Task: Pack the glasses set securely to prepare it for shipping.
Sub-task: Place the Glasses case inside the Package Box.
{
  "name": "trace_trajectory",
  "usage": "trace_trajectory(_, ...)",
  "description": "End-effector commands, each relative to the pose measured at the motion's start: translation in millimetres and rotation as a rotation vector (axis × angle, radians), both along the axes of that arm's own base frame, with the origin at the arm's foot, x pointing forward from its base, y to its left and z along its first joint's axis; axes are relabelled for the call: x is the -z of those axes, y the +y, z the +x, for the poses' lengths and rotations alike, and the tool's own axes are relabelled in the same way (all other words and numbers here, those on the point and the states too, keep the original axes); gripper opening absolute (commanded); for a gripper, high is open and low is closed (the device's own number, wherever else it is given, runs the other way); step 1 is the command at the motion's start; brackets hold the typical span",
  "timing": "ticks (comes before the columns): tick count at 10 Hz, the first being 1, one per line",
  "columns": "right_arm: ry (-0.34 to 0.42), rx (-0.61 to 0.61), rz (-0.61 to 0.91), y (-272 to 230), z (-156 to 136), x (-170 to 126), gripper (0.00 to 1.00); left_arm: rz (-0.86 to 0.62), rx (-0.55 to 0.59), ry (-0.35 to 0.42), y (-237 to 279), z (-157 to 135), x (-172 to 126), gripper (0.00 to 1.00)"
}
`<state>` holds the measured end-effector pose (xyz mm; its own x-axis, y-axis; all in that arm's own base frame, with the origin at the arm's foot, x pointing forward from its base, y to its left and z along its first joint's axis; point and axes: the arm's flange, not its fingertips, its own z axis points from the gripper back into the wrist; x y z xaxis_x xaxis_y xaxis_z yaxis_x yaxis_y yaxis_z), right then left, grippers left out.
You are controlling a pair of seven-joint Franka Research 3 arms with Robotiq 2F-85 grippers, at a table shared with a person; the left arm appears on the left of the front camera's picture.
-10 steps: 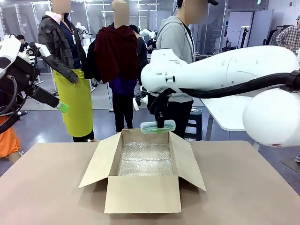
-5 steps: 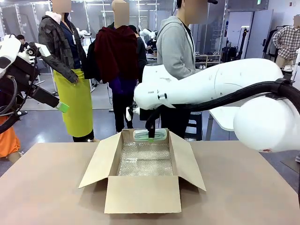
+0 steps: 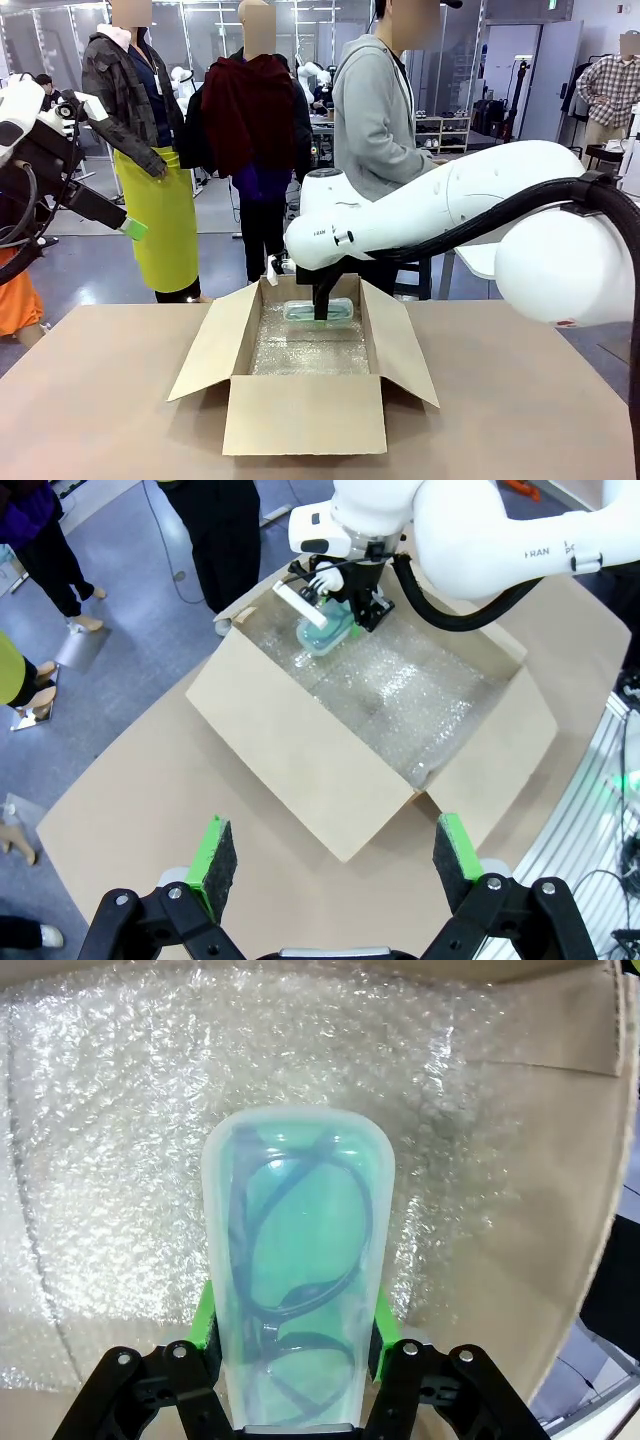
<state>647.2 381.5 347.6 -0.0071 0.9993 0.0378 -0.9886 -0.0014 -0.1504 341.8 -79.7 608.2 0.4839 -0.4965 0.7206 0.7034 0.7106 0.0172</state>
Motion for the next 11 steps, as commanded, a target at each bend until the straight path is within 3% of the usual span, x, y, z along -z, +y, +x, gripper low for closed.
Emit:
trace_trajectory(1,-0.034,0.018,-0.002,5.9,-7.3,2.8,0.83,-0.015,0.011,0.001,1.3,-0.1,-1.4,1.0)
trace_trajectory(2,-0.041,0.019,-0.01,5.7,-8.0,0.7,0.96,-0.015,0.011,0.001,1.3,-0.1,-1.4,1.0)
trace_trajectory(3,-0.034,0.017,-0.016,6.6,-8.2,0.2,1.0,-0.015,0.011,0.001,1.3,-0.1,-1.4,1.0)
trace_trajectory(11,-0.01,-0.009,0.005,4.6,-2.4,1.8,1.0,-0.015,0.011,0.001,1.3,-0.1,-1.4,1.0)
